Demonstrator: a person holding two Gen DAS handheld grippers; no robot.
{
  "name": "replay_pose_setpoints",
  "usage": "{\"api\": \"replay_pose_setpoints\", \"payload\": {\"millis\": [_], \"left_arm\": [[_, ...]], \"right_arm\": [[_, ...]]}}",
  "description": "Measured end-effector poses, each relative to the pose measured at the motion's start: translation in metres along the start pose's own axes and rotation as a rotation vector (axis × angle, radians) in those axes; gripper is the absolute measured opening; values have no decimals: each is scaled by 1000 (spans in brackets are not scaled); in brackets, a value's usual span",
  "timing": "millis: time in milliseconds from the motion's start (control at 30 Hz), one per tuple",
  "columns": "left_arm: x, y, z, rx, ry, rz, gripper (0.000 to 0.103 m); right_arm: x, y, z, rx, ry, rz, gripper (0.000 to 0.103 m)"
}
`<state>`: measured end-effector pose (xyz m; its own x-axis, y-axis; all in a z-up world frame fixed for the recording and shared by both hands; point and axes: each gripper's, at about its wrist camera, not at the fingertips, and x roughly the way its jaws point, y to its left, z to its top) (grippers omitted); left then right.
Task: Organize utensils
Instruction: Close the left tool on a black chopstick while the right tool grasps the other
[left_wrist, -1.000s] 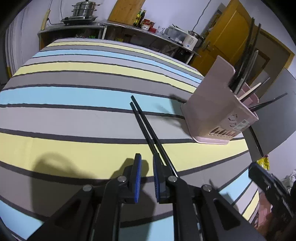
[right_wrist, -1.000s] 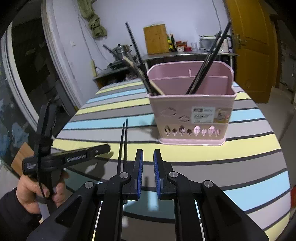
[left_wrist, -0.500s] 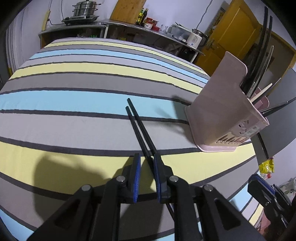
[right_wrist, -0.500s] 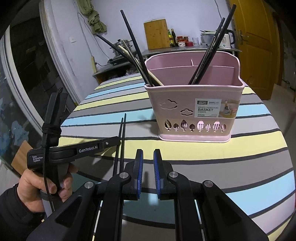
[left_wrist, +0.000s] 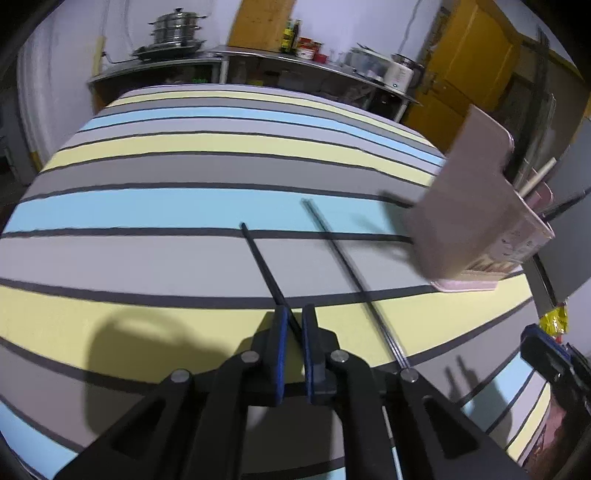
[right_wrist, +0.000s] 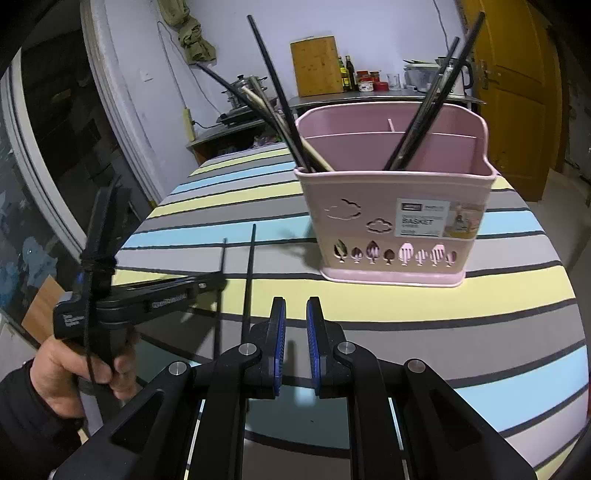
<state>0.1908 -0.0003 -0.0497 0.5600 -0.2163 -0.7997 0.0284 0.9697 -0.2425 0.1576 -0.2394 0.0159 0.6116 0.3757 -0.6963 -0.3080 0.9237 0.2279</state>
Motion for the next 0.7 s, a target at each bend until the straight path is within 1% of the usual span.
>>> {"api": "replay_pose_setpoints", "payload": {"millis": [167, 267, 433, 567, 700], "left_arm": [[-10, 35, -4, -29, -1, 20, 8], [-15, 43, -6, -35, 0, 24, 8], [-18, 59, -9, -68, 8, -14, 8], [-17, 65, -8, -112, 16, -44, 9], [-14, 67, -3, -149, 16, -52, 9]], "right_arm": [[21, 18, 3, -43, 33, 38, 12], [42, 32, 7, -87, 70, 54, 12], [80, 49, 19, -160, 122, 39, 12], [105, 51, 29, -179, 155, 27, 12], [125, 52, 37, -192, 180, 8, 12]]}}
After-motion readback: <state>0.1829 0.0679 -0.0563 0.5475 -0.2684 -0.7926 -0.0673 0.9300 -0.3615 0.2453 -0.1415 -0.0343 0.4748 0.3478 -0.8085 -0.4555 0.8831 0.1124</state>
